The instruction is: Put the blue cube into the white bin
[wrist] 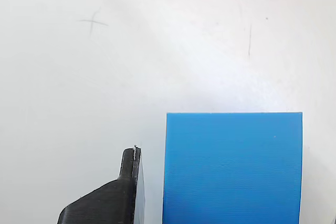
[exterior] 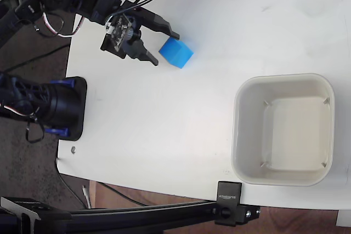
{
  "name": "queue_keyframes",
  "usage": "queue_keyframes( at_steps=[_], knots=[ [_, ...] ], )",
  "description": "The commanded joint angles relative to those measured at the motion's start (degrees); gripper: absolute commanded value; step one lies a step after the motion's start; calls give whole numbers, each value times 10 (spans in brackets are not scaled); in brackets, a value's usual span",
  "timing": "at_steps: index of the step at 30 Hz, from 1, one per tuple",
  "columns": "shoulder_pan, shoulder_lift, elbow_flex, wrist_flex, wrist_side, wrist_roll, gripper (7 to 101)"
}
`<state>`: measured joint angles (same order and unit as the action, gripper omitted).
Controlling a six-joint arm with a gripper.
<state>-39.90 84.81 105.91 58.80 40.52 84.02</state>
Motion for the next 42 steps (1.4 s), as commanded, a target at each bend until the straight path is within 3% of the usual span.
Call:
queue_keyframes(
  at_steps=[1, 13, 16, 17, 19, 24, 29, 33, 36, 39, 42],
  knots=[
    [3, 10, -11, -11, 0, 1, 989],
    [6, -16, -9, -31, -4, 0, 933],
    [7, -21, -9, -29, 1, -1, 882],
    [7, -23, -9, -27, 4, -2, 847],
    [4, -33, -22, -11, 15, 4, 669],
    [3, -34, -24, -3, 25, -3, 438],
    [8, 4, -17, 2, 27, -24, 409],
    [39, 47, -78, 66, 26, -100, 409],
    [86, 69, -128, 76, 18, -201, 409],
    [158, 78, -154, 27, -21, -327, 409],
    [244, 68, -165, -58, -91, -454, 409]
  ],
)
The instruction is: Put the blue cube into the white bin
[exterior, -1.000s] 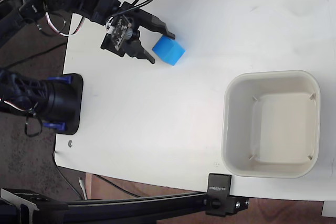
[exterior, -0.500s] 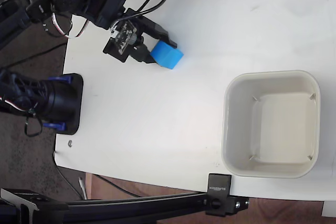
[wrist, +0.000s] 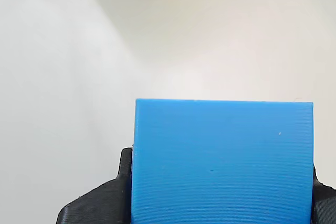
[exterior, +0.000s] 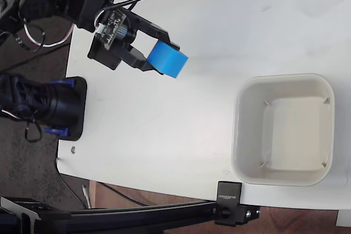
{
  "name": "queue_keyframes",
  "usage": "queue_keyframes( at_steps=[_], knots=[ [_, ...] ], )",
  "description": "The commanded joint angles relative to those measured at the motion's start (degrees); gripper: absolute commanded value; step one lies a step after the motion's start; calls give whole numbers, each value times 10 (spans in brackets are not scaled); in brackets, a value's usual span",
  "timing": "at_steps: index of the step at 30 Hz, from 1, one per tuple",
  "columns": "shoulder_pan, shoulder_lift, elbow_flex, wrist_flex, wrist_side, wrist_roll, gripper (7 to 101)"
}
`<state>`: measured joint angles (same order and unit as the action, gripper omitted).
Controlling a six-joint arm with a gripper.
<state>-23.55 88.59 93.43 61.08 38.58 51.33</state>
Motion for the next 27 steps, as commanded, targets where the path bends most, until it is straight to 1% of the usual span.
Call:
queue_keyframes(
  at_steps=[1, 3, 5, 9, 14, 18, 20, 21, 23, 24, 25, 27],
  knots=[
    [110, 23, -40, -112, -101, -164, 406],
    [162, 7, -41, -169, -160, -223, 406],
    [204, -16, -51, -209, -208, -265, 406],
    [259, -52, -49, -291, -285, -319, 406],
    [292, -66, -6, -418, -346, -364, 406],
    [302, -74, 1, -472, -383, -375, 427],
    [303, -76, 4, -497, -398, -373, 524],
    [303, -78, 4, -504, -403, -372, 616],
    [304, -83, 1, -514, -415, -369, 892],
    [305, -88, -6, -514, -419, -369, 984],
    [308, -92, -11, -513, -424, -370, 1000],
    [314, -105, -29, -509, -432, -374, 1003]
  ],
)
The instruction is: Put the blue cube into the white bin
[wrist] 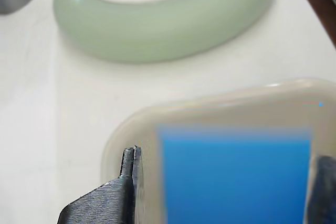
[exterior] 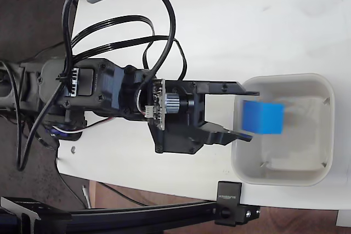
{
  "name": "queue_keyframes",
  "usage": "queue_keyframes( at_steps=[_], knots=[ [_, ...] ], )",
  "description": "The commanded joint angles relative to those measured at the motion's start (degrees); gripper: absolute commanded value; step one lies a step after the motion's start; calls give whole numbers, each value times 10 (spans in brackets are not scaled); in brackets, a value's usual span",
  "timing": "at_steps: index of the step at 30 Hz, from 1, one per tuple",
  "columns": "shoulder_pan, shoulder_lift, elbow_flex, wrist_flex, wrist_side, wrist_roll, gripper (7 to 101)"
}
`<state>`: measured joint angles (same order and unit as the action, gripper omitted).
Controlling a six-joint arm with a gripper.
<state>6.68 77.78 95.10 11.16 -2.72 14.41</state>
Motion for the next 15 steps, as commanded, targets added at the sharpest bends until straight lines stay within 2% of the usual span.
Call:
queue_keyframes(
  at_steps=[1, 4, 7, 11, 15],
  knots=[
    [14, -4, -54, -10, -25, -6, 1003],
    [19, -15, -69, -5, -31, -16, 1003],
    [9, 17, -55, 30, -5, -39, 1003],
    [-5, 131, 11, 148, 18, -76, 1003],
    [-28, 268, 98, 239, 44, -90, 1003]
  ],
)
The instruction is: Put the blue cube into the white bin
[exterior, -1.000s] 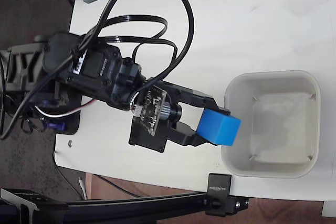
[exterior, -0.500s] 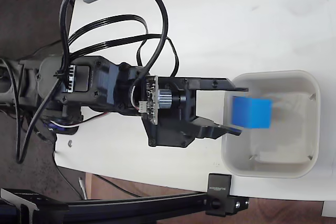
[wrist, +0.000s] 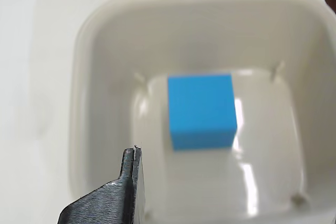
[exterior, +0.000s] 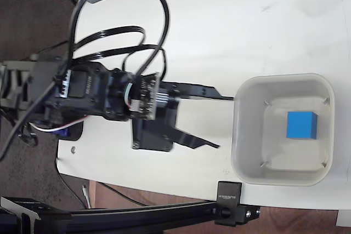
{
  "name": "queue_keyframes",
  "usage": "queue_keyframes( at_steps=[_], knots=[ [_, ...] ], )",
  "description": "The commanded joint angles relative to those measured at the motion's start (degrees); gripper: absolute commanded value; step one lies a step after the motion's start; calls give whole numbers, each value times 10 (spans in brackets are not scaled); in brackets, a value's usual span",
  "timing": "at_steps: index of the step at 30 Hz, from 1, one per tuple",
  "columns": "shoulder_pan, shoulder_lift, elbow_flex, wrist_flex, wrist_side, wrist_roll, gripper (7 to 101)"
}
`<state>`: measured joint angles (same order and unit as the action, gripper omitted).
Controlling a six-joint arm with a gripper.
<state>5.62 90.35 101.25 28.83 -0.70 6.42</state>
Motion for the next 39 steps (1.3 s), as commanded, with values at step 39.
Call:
queue_keyframes(
  at_steps=[39],
  knots=[
    [-119, 846, 702, 156, 91, -21, 1003]
  ],
)
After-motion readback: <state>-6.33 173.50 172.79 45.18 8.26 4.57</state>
